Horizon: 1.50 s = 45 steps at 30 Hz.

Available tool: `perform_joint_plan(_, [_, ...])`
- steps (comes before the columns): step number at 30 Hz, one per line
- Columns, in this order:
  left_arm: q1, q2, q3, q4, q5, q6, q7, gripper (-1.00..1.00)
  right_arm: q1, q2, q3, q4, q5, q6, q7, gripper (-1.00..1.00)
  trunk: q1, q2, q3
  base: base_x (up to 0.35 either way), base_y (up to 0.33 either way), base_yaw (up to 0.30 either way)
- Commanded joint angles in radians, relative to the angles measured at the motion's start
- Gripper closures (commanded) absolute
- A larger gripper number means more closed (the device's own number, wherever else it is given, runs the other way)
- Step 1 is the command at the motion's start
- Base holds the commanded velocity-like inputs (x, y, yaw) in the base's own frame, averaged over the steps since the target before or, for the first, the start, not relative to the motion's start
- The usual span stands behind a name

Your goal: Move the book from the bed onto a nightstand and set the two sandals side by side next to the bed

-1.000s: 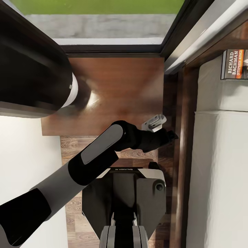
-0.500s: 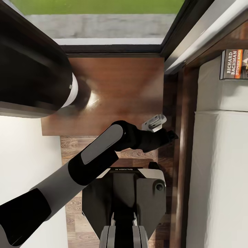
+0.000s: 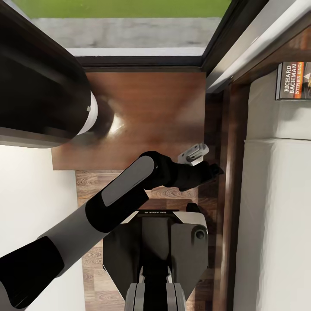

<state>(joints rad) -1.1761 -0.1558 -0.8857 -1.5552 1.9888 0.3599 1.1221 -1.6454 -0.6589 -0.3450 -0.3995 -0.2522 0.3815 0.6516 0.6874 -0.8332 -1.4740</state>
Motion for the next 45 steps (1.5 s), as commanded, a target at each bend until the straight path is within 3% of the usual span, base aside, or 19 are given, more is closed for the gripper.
perform_joint_plan(1, [0.000,0.000,0.001,0.000,0.001,0.009,0.005,-1.00,-0.001,0.000,-0.004,0.000,-0.006,0.008,0.002,-1.00,0.000,-0.001,0.000,0.000,0.000,0.000])
perform_joint_plan(16, [0.000,-0.001,0.001,0.000,0.001,0.010,0.004,-1.00,-0.007,-0.012,-0.006,-0.001,-0.009,0.007,0.002,-1.00,0.000,-0.001,0.000,0.000,0.000,0.000])
perform_joint_plan(26, [0.000,-0.001,0.001,0.000,0.001,0.010,0.003,-1.00,-0.011,-0.040,-0.007,-0.006,-0.014,0.008,0.002,-1.00,0.000,-0.001,0.000,0.000,0.000,0.000])
perform_joint_plan(38, [0.000,-0.001,0.002,-0.001,0.001,0.011,-0.002,-1.00,-0.013,-0.108,-0.008,-0.033,-0.052,0.028,0.012,-1.00,0.000,-0.001,0.000,0.000,0.000,0.000])
perform_joint_plan(42, [-0.001,-0.002,0.002,-0.001,0.001,0.011,-0.004,-1.00,-0.013,-0.141,-0.007,-0.069,-0.072,0.078,0.033,-1.00,0.000,-0.001,0.000,0.000,0.000,0.000])
perform_joint_plan(45, [-0.002,-0.002,0.002,-0.002,0.001,0.011,-0.005,-1.00,-0.013,-0.150,-0.007,-0.085,-0.077,0.098,0.038,-1.00,0.000,-0.001,0.000,0.000,0.000,0.000])
